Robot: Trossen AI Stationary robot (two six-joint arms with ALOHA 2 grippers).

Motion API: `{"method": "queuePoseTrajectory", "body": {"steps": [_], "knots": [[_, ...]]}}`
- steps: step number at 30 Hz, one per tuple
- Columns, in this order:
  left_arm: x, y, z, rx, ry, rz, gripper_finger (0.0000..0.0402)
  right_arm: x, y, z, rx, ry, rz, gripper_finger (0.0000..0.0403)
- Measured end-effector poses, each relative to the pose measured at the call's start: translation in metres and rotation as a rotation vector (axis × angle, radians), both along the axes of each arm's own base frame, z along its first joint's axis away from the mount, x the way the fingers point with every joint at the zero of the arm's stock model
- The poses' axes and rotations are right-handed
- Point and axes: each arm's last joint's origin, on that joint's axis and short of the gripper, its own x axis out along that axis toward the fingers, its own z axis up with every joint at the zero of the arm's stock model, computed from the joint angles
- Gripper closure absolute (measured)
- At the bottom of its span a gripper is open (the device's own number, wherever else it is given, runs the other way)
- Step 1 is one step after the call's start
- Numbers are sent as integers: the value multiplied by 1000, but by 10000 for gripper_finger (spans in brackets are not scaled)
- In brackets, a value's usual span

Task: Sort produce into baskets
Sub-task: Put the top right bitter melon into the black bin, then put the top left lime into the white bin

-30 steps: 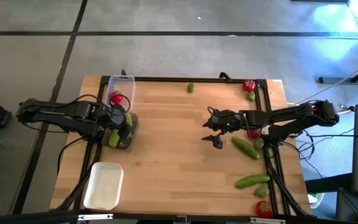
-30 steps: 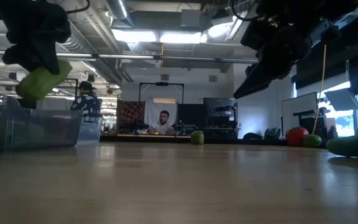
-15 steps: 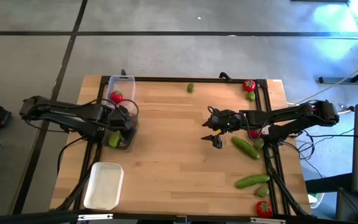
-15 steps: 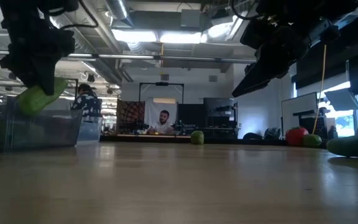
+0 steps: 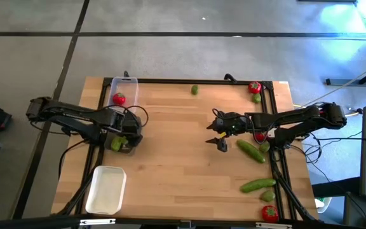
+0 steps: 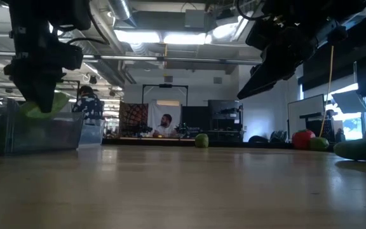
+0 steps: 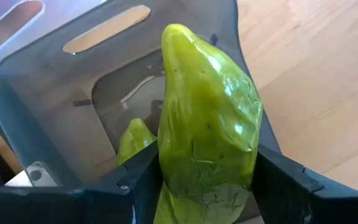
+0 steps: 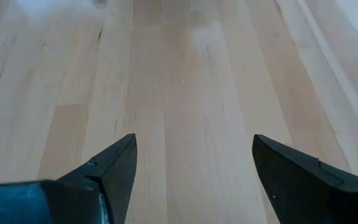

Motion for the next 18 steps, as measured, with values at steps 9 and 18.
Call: {"method": "queuePoseTrajectory", "body": {"steps": [9, 18], "knots": [[2, 0, -4, -1, 22, 21, 148, 0, 0, 0, 5, 0, -4, 114], [1, 0, -3, 3, 41, -29, 137, 0, 0, 0, 5, 1, -4, 114]]}}
